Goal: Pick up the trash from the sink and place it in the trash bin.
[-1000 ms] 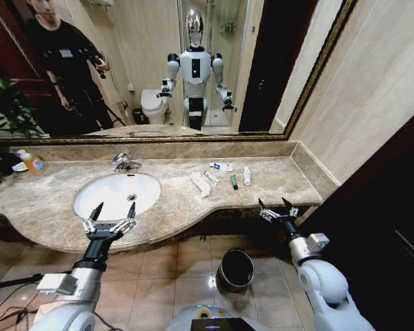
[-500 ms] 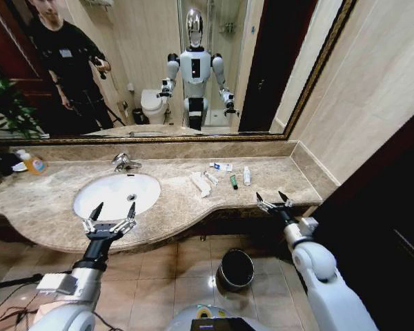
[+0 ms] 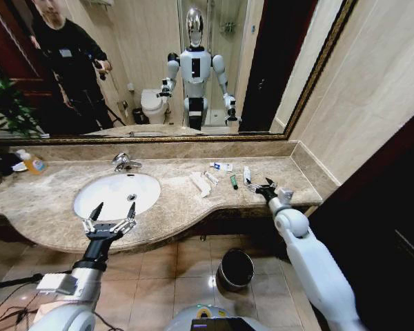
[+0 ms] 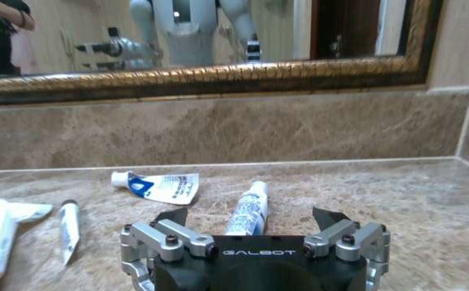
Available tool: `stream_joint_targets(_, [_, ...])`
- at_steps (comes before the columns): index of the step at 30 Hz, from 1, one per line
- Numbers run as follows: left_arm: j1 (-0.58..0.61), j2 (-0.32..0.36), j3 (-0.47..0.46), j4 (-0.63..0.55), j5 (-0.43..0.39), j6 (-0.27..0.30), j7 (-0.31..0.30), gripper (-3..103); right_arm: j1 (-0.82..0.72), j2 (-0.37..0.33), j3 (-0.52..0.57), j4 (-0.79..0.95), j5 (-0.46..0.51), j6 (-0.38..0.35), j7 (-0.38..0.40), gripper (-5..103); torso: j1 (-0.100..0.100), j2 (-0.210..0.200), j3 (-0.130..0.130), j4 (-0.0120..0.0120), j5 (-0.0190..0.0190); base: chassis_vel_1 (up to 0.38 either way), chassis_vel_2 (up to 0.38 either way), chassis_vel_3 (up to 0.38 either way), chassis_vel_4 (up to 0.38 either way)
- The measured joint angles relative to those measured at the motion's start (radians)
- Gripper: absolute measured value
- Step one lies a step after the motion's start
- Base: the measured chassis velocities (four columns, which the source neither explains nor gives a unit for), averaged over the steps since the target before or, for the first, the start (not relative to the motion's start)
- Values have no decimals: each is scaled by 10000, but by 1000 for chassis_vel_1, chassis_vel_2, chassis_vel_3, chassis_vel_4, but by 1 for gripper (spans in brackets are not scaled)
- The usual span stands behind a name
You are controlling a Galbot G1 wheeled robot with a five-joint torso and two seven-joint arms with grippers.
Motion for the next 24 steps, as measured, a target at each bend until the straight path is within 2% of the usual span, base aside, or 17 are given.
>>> stream_joint_targets(7, [0, 0, 0, 0, 0, 0, -1, 100, 1330, 97, -417, -1142, 358, -733, 242, 100, 0, 0, 0, 0, -1, 0, 0, 0, 0])
stream_joint_targets(13, [0, 0, 0, -1, 0, 0, -1, 100, 1636, 213, -505, -1491, 631, -855, 394, 100, 0, 0, 0, -1, -1, 0, 0, 0, 0])
stream_joint_targets(21, [0, 0, 0, 0, 0, 0, -1, 100, 1698, 309, -668, -1602, 535, -855, 400, 102, -1, 0, -1, -1, -1, 0, 0, 0, 0])
stream_joint_targets(24, [0, 0, 1, 0, 0, 0, -1, 100, 1695, 331, -708, -1644, 479, -849, 388, 99, -1, 0, -1, -1, -2, 0, 0, 0, 0])
